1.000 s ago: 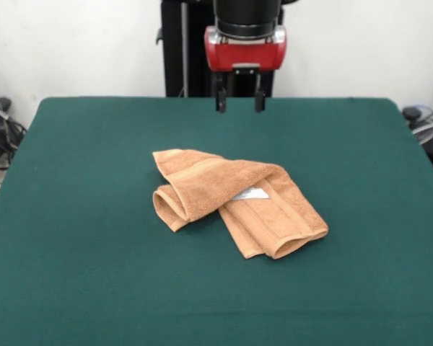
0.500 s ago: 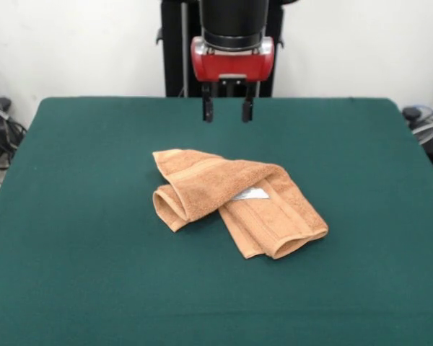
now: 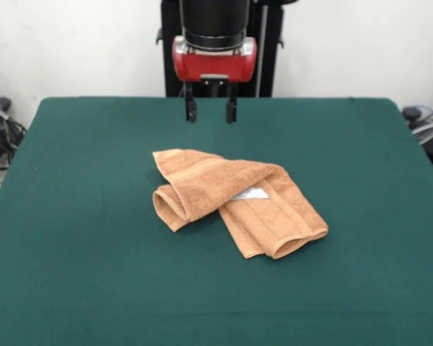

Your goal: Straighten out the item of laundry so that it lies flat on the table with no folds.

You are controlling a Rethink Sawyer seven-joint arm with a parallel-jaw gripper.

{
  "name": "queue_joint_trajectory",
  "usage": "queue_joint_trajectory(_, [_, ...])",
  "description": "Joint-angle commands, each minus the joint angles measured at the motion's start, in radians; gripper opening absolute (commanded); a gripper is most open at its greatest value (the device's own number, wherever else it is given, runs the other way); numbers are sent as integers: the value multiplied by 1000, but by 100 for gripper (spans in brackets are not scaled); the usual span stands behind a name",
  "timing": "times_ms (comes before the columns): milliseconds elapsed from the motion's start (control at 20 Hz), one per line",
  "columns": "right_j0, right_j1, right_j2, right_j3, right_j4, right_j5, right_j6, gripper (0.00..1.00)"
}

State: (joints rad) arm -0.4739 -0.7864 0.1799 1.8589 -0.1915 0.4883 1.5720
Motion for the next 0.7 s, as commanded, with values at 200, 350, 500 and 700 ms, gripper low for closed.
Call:
queue_joint_trajectory(200, [-31,-5,92,-17,-74,127,-110,100])
queue_joint_trajectory(350, [-49,-8,100,-21,-77,140,-125,100])
queue_joint_trajectory(500, [-71,-31,103,-6,-78,161,-144,100])
queue_joint_trajectory(700, [-101,-106,91,25,-73,206,-160,100])
